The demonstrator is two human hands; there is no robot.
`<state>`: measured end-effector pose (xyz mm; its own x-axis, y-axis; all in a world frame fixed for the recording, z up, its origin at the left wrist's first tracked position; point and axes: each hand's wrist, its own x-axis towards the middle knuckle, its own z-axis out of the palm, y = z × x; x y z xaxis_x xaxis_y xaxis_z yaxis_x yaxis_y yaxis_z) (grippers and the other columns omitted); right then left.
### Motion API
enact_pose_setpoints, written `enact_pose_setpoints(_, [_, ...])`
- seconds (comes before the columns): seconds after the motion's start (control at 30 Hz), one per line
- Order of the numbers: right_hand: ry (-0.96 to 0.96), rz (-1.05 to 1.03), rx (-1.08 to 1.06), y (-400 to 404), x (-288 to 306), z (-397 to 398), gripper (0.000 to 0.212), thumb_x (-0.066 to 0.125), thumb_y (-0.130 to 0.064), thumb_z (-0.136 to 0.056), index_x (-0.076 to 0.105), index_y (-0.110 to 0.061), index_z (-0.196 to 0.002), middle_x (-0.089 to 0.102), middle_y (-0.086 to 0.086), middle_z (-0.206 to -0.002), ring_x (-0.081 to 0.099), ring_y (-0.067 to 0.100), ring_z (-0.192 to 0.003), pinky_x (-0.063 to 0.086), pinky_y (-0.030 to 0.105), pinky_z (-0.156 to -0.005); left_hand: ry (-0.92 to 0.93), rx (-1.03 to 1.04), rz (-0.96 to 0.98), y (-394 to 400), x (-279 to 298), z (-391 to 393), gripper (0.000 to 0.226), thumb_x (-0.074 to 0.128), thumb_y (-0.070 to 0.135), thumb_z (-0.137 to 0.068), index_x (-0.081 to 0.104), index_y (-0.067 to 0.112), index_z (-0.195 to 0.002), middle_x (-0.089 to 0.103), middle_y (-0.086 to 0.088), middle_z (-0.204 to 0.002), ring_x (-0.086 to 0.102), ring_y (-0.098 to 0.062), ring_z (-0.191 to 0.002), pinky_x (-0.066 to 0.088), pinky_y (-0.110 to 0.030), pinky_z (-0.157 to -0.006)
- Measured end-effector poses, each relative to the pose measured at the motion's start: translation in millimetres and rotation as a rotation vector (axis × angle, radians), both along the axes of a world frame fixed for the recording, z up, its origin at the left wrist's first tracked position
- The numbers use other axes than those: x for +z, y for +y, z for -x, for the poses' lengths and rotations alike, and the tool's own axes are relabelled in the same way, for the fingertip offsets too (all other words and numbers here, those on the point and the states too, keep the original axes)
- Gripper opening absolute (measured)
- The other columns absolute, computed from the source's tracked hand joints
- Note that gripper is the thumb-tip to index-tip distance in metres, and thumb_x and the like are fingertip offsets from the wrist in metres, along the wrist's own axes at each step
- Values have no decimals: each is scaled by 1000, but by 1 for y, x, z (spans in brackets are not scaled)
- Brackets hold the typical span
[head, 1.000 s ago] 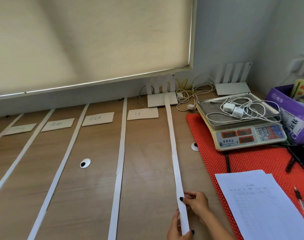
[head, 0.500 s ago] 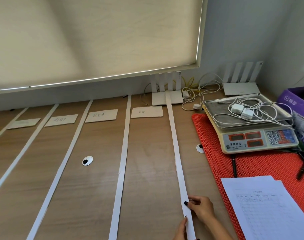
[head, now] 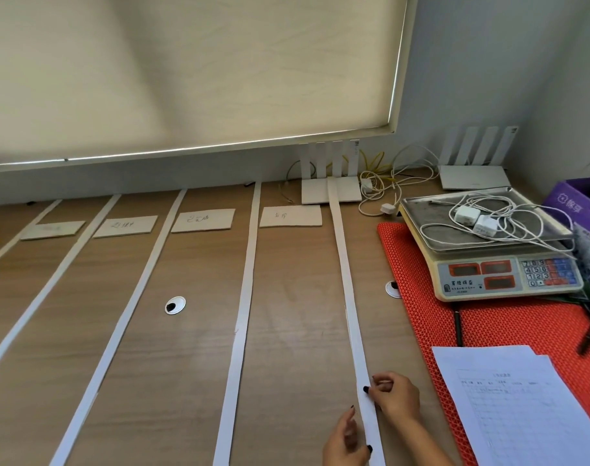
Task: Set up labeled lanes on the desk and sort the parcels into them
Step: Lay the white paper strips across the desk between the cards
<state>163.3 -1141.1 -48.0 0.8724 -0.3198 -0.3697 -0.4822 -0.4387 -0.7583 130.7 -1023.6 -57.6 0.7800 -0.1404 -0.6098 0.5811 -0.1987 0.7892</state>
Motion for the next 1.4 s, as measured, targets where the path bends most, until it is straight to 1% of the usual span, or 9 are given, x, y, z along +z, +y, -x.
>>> enact_pose_setpoints(0.03, [-11,-3,6,1,3,0,29,81,-11,-68,69,-6,-94,65,-1,-71,63,19,-75,52,30,-75,-21,-53,-83,25,14,6,66,58,-5,-76,41,19,-135,52,-12,-129,55,-19,-105,43,-7,-79])
enact_pose_setpoints(0.13, [-59,-8,77,7,21,1,40,80,-16,-70,64,-13,-106,63,-5,-73,63,18,-77,50,30,-71,-147,150,-108,41,35,30,61,54,-12,-79,47,20,-130,56,-12,-123,56,-19,-93,47,-11,-71])
enact_pose_setpoints(0.27, [-111,-34,192,24,60,-3,56,81,-27,-70,55,-22,-119,64,-2,-89,60,16,-82,46,26,-68,-287,242,-120,74,83,26,59,51,-11,-84,47,23,-132,54,-3,-119,54,-18,-105,48,-19,-78])
enact_pose_setpoints(0.4, [-156,-42,236,49,100,-5,63,82,-33,-65,54,-26,-122,63,0,-96,62,16,-86,49,27,-75,-439,263,-128,116,128,16,65,51,-12,-84,43,29,-133,52,-2,-123,51,-18,-114,45,-25,-86])
enact_pose_setpoints(0.53, [-223,-83,290,85,137,7,69,83,-29,-66,51,-26,-127,60,1,-105,61,16,-84,51,27,-75,-544,256,-101,160,167,12,69,54,-14,-80,44,31,-132,54,-3,-125,51,-16,-115,41,-25,-90])
enact_pose_setpoints(0.63, [-269,-131,333,121,157,18,78,82,-24,-68,43,-28,-135,56,1,-113,59,18,-94,52,23,-72,-604,240,-89,197,189,15,68,58,-10,-81,42,29,-135,53,-3,-124,50,-14,-114,42,-21,-89])
enact_pose_setpoints(0.8, [-383,-163,359,199,185,39,92,84,-18,-66,33,-29,-141,54,3,-118,56,16,-105,53,25,-79,-680,185,-122,276,213,29,70,59,-7,-83,37,30,-139,49,-1,-126,46,-16,-119,43,-34,-101])
enact_pose_setpoints(0.93, [-457,-177,368,272,203,66,91,84,-16,-66,33,-29,-140,51,3,-123,54,16,-109,52,23,-82,-754,167,-120,344,223,50,71,61,-5,-82,36,31,-138,48,2,-129,45,-15,-122,41,-26,-96])
enact_pose_setpoints(1.4, [-540,-136,511,412,236,108,88,82,-16,-67,34,-30,-140,48,2,-129,52,12,-109,44,18,-84,-757,249,-80,471,248,110,79,70,-3,-75,35,26,-140,50,-2,-128,48,-18,-120,43,-31,-99])
